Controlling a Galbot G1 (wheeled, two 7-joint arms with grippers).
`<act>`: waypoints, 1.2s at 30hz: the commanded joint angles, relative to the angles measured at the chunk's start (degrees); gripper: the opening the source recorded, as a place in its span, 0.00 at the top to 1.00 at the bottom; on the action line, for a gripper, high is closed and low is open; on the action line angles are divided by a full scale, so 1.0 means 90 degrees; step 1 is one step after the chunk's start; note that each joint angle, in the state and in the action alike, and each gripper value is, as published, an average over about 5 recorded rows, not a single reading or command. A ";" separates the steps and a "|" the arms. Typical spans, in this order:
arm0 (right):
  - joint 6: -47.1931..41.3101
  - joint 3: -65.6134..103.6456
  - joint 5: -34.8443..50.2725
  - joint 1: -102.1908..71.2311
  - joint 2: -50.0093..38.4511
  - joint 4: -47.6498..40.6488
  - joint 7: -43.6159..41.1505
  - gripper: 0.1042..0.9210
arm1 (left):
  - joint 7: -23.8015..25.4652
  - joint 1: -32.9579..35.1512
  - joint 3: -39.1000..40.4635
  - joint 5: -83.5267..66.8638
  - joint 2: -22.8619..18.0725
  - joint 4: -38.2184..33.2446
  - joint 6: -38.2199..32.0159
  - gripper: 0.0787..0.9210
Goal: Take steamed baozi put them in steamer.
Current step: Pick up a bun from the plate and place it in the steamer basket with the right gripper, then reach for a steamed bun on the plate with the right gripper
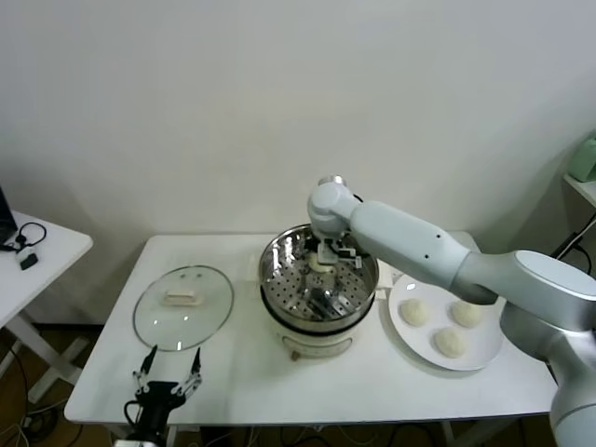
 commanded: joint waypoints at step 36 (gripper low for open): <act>-0.4655 -0.0604 0.5931 -0.0474 -0.3657 -0.0395 0.0200 0.12 | -0.0044 -0.0018 0.0105 0.0171 0.0037 -0.0247 0.0076 0.12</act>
